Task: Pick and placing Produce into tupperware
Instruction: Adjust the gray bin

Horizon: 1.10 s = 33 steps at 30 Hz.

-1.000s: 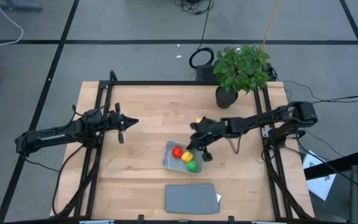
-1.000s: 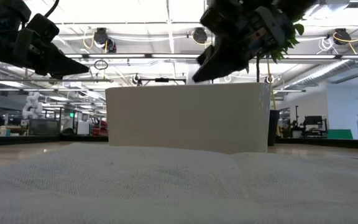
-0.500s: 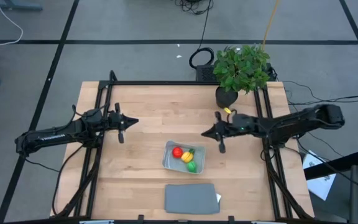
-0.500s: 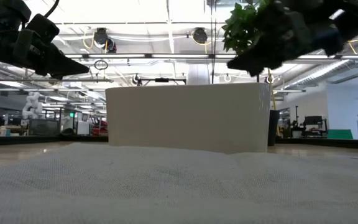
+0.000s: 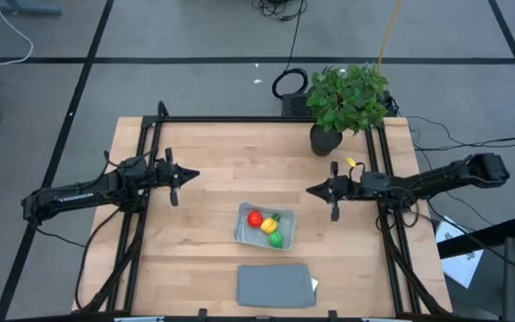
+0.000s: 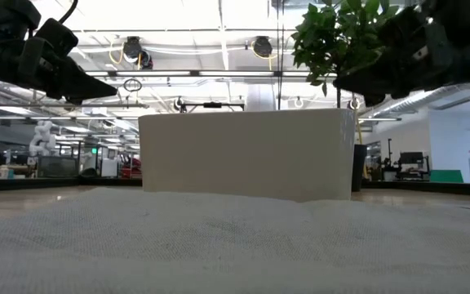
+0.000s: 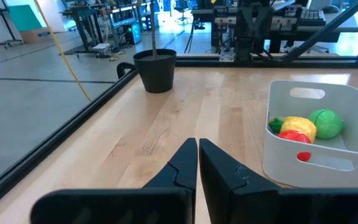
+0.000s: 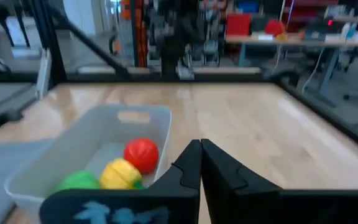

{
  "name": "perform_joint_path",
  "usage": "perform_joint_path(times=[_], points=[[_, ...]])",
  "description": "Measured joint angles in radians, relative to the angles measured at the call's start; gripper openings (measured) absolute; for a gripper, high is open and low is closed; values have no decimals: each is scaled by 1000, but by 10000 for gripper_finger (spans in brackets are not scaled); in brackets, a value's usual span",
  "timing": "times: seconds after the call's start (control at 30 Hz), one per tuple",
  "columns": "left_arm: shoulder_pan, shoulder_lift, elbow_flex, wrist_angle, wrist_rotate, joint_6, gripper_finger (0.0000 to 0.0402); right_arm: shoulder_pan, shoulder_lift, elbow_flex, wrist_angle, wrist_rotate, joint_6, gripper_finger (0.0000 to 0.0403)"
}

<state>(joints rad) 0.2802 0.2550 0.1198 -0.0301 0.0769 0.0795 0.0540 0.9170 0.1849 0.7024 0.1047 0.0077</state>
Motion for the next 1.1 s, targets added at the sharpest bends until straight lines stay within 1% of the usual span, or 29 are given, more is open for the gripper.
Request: perform_joint_path(times=[0.13,0.33,0.47,0.63,0.97,1.1], points=[[0,0,0,0,0,1,21,-5,-80,-27,7,0,-5,0],[0,0,0,0,0,4,21,-8,-139,-63,5,0,-21,0],[0,0,0,-3,0,-11,21,-8,-166,-107,79,8,-36,0],[0,21,0,-9,-1,-30,21,-8,-179,-146,136,30,-35,0],[0,102,0,7,-2,-19,21,-8,-177,-149,111,27,-35,0],[0,125,0,49,-2,-22,21,-8,-177,-150,109,26,-35,0]])
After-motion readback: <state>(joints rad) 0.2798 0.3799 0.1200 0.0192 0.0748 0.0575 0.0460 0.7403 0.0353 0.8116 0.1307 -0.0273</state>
